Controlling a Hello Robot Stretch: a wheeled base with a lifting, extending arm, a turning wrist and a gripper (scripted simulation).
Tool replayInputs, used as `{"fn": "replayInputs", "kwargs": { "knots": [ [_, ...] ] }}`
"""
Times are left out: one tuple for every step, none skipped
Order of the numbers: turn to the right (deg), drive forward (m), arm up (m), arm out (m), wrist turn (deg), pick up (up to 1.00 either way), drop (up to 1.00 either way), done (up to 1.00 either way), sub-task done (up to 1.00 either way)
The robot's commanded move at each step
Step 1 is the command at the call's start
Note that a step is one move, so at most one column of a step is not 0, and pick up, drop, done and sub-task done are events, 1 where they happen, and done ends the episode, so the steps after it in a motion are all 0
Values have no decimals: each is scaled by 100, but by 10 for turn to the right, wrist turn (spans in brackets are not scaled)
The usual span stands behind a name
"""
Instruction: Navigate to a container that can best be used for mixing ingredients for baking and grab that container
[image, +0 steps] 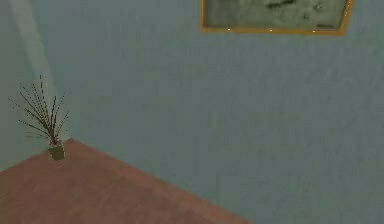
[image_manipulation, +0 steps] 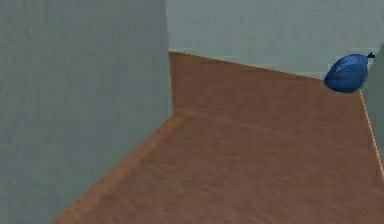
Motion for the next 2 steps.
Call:
{"fn": "replayInputs", "kwargs": {
  "knots": [
    [450,0,0,0,0,0,0,0,0],
    [450,0,0,0,0,0,0,0,0]
  ]
}}
